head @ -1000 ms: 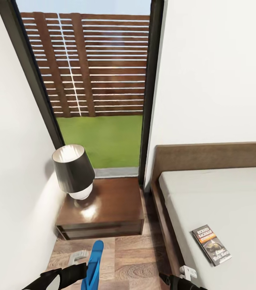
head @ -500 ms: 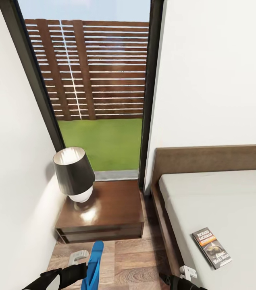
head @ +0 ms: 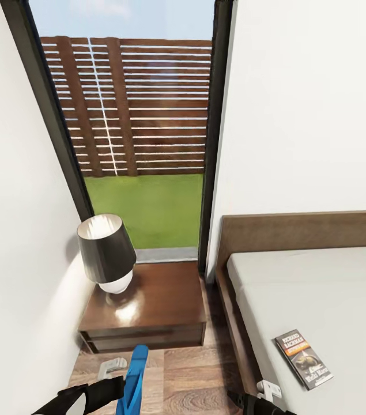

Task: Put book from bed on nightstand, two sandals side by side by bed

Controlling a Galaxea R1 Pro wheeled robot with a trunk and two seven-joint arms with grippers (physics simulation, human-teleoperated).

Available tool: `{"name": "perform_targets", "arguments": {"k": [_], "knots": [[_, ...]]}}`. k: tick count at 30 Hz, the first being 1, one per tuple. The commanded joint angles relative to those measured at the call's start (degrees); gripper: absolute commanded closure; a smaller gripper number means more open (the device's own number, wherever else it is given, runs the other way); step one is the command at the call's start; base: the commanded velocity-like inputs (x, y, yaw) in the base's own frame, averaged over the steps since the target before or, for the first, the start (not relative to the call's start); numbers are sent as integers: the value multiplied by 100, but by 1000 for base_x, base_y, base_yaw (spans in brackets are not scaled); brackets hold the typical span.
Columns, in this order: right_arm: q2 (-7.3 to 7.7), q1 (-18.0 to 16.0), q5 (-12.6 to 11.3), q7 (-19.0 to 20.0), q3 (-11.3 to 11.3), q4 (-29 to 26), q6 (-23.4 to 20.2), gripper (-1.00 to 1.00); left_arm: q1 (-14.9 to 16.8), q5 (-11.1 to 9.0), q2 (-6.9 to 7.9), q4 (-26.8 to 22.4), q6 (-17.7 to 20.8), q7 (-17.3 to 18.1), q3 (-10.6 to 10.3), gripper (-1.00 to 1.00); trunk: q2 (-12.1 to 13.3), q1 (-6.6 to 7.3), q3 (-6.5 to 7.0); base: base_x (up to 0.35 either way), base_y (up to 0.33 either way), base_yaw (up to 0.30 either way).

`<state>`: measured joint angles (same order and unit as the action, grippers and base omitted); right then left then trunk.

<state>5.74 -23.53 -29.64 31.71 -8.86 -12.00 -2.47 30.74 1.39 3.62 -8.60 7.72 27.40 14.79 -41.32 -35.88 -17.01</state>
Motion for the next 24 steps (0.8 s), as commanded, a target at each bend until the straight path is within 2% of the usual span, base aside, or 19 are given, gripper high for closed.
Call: {"name": "perform_targets", "arguments": {"k": [1,24], "knots": [[4,-3,-59,10,-37,-4,-26,-100,2,28,-2,-10,46,1,41,100,-6,-1,2,0,0,0],[6,-3,-59,10,-37,-4,-26,-100,2,28,-2,-10,46,0,41,100,-6,-1,216,0,0,0]]}}
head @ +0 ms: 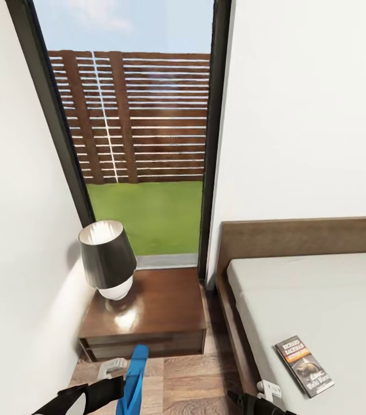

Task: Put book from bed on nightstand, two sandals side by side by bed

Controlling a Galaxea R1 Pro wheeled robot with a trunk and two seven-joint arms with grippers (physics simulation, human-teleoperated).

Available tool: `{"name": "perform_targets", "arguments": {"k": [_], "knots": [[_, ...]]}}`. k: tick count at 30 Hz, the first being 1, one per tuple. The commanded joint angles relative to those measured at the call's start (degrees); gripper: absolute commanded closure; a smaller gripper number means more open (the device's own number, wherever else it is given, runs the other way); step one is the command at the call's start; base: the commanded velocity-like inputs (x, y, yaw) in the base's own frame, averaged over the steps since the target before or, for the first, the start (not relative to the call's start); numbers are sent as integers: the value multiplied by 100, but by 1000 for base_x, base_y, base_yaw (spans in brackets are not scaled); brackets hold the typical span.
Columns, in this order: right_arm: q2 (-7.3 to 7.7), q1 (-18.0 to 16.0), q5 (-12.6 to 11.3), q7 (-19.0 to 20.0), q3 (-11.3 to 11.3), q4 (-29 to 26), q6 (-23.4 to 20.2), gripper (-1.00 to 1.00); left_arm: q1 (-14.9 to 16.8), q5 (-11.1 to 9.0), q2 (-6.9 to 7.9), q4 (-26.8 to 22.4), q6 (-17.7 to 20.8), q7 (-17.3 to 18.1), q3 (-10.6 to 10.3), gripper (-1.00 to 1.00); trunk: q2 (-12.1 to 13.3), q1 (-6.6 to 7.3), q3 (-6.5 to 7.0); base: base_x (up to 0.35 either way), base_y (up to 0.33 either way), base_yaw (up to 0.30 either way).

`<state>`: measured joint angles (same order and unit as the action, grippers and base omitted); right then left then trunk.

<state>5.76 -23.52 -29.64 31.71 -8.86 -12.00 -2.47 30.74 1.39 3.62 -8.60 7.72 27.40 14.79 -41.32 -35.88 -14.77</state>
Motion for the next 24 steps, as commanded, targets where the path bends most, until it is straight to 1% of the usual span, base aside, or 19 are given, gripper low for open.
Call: {"name": "perform_targets", "arguments": {"k": [1,10,24], "knots": [[4,-3,-59,10,-37,-4,-26,-100,2,27,-2,-10,46,2,41,100,-6,-1,2,0,0,0],[4,-3,-59,10,-37,-4,-26,-100,2,27,-2,-10,46,3,41,100,-6,-1,83,0,0,0],[4,-3,-59,10,-37,-4,-26,-100,2,27,-2,-10,46,-1,41,100,-6,-1,113,0,0,0]]}}
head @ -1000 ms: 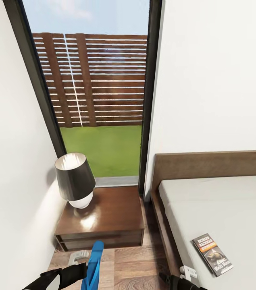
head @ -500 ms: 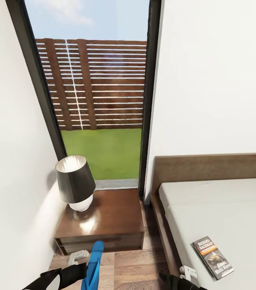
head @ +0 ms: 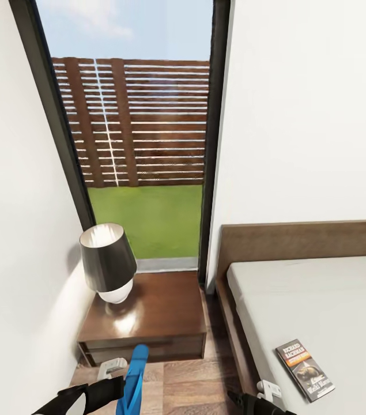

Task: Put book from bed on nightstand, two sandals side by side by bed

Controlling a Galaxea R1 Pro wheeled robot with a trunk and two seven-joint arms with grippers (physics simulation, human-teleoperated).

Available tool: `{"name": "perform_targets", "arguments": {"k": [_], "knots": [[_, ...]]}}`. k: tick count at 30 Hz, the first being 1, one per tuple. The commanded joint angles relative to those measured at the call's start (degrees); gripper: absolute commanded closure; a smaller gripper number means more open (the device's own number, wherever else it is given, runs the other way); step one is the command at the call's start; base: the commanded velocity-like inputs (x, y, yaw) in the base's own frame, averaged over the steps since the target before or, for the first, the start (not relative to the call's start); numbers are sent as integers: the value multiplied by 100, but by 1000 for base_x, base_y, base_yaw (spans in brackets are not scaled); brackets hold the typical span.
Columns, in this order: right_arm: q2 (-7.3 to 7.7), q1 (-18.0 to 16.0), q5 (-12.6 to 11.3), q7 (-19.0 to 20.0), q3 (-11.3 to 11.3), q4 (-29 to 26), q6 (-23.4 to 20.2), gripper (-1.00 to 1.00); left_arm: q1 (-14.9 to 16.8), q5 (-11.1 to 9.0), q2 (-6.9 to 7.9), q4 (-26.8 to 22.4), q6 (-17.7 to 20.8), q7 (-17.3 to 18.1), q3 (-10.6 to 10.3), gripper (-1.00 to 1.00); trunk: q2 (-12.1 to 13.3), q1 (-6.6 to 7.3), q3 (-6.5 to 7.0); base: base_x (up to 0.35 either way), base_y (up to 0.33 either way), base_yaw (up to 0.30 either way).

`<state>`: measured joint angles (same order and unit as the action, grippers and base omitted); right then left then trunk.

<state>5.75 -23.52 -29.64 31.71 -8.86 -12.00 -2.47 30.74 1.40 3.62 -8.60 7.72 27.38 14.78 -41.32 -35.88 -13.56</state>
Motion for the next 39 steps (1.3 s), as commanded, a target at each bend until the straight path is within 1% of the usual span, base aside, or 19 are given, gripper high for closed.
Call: {"name": "perform_targets", "arguments": {"k": [1,14,23,29,39], "knots": [[5,-3,-59,10,-36,-4,-26,-100,2,27,-2,-10,46,2,42,100,-6,-1,0,0,0,0],[5,-3,-59,10,-36,-4,-26,-100,2,27,-2,-10,46,5,43,100,-6,-1,108,0,0,0],[2,-3,-59,10,-36,-4,-26,-100,2,27,-2,-10,39,5,42,100,-6,-1,115,0,1,0],[3,-3,-59,10,-36,-4,-26,-100,2,27,-2,-10,37,5,43,100,-6,-1,116,-35,145,0],[5,-3,-59,10,-36,-4,-26,-100,2,32,-8,-10,37,5,42,100,-6,-1,116,-3,38,0]]}}
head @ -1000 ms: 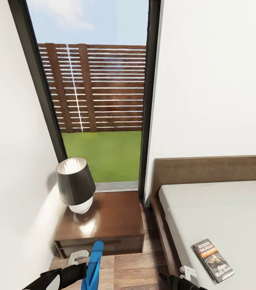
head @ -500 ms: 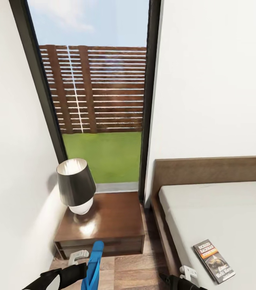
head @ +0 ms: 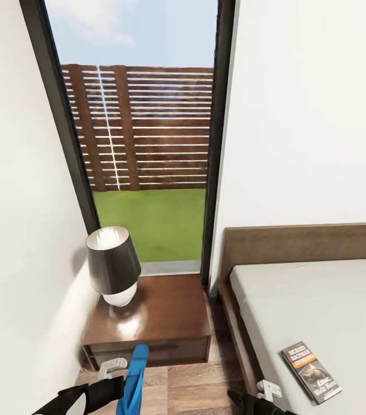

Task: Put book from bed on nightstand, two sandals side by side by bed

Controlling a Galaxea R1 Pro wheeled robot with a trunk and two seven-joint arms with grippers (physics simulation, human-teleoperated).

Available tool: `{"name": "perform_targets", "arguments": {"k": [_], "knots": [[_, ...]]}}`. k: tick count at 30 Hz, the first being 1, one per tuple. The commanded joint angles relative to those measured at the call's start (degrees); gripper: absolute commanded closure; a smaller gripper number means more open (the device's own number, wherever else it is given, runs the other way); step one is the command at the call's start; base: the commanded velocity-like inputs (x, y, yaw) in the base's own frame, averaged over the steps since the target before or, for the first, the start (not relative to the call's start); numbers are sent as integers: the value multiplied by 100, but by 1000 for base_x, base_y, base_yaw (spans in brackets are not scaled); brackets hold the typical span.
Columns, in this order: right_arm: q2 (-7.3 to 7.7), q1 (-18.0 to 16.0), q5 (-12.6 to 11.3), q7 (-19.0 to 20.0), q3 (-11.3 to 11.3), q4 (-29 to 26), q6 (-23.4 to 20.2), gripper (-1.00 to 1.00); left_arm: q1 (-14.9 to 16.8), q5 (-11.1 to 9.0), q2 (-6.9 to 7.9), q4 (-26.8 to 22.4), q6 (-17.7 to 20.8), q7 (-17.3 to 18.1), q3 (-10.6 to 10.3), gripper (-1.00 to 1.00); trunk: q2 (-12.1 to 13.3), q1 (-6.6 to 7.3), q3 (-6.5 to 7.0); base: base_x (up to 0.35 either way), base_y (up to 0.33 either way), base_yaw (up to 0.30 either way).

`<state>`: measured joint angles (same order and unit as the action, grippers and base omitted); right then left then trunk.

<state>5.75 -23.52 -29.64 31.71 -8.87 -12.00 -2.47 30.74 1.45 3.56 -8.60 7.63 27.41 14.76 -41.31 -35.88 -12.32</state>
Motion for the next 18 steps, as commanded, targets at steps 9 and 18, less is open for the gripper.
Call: {"name": "perform_targets", "arguments": {"k": [9,18], "knots": [[3,-3,-59,10,-36,4,-26,-100,2,30,-8,-10,45,1,45,100,-7,-1,-8,0,15,-30],[1,-3,-59,10,-36,5,-26,-100,2,30,-6,-10,45,1,45,100,-7,-1,-8,0,0,-254]]}}
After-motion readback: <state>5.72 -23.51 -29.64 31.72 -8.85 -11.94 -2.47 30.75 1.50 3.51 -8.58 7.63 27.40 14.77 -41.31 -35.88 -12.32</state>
